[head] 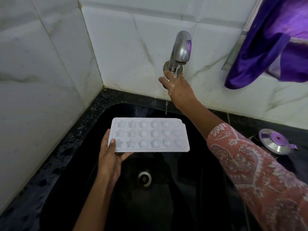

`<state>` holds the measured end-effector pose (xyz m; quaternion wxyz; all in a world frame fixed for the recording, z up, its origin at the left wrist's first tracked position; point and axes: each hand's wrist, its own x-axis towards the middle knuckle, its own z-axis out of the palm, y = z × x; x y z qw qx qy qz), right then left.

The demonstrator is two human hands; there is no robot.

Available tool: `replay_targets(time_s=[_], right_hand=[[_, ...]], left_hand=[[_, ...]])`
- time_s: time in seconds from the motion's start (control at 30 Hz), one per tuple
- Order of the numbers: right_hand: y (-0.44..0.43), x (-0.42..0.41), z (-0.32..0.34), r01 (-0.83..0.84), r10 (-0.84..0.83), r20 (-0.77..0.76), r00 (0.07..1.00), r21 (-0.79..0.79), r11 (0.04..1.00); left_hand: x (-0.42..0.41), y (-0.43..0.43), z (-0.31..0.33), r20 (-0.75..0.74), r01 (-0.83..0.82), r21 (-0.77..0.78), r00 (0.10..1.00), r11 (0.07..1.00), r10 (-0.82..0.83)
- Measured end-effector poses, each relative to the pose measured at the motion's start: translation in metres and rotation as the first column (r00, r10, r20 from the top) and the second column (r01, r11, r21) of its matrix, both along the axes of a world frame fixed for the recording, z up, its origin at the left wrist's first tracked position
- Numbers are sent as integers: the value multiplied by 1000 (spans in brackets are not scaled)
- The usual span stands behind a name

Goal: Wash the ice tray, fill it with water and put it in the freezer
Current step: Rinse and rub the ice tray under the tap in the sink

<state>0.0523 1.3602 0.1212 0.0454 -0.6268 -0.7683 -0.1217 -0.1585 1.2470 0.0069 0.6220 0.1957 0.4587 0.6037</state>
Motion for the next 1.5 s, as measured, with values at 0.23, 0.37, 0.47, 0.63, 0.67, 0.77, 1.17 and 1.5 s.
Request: replay_targets(time_s=[0.23,0.37,0.47,0.63,0.67,0.77,1.17,1.5], right_hand=[[-35,0,-40,85,-51,-266,963,119,989],[-83,3,-83,190,-185,-328,926,-17,982],[-96,8,-102,245,-313,-296,902,-244,938],[-95,-14,-113,130,-216,-316,924,-272,954],[-95,-21,-114,49,-132,-310,942,-263,963],[-92,-23,-112,-188,130,-234,964,-246,951],[-92,-30,-111,-305,245,-255,935,-228,925],[-108,46,-123,124,-173,-269,947,-189,974]], left_hand=[[12,3,-5,3,34,8,999,999,-34],[29,1,-10,21,80,-4,997,997,-80],[44,1,-12,54,109,-8,993,994,-108],[77,3,-7,173,160,-1,972,987,-158],[82,4,-6,191,172,-7,967,985,-168],[85,8,-8,244,175,-8,955,984,-168],[74,17,-10,398,145,16,906,989,-140],[51,23,-9,300,45,33,953,998,-52]])
